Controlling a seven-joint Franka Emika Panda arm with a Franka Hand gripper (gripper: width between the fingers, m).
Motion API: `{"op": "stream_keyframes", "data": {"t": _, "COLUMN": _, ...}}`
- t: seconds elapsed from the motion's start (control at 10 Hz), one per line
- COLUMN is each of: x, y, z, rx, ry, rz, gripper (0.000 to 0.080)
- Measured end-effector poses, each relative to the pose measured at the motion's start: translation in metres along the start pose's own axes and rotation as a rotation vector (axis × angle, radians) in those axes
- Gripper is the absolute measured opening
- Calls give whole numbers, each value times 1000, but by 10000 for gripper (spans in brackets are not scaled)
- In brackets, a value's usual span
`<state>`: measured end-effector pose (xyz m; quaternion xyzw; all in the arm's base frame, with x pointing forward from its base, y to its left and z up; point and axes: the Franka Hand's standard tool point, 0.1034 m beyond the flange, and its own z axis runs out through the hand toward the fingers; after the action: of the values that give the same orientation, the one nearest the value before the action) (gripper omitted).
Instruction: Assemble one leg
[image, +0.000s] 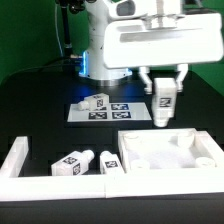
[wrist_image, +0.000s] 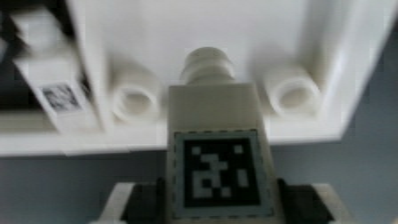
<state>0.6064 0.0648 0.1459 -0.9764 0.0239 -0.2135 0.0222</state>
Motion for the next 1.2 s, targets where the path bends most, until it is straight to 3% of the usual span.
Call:
{"op": "stream_keyframes", "data": {"t": 0.1, "x": 14, "y": -9, "z": 1, "rx": 9, "ry": 53, "rz": 15, "gripper": 285}}
{"op": "stream_keyframes", "data": {"t": 0.2, "x": 17, "y": -8, "z": 3, "rx": 9, "ry": 78, "rz": 32, "gripper": 285}}
{"op": "stream_keyframes", "data": {"t": 0.6, "x": 12, "y": -7, "z": 6, "rx": 5, "ry": 89, "rz": 16, "gripper": 285}}
{"op": "stream_keyframes", "data": {"t": 0.7, "x": -2, "y": -6, "z": 14, "rx": -5, "ry": 93, "rz": -19, "gripper": 285}}
{"op": "stream_keyframes", "data": {"t": 0.8, "x": -5, "y": -4, "z": 24, "rx": -15, "ry": 83, "rz": -53, "gripper": 285}}
{"op": "stream_keyframes", "data": {"t": 1.0, "x": 4, "y": -7, "z": 39, "rx": -17, "ry": 87, "rz": -63, "gripper": 285}}
{"op": "stream_keyframes", "data": {"t": 1.2, "x": 6, "y": -26, "z": 47, "rx": -3, "ry": 89, "rz": -44, "gripper": 285}}
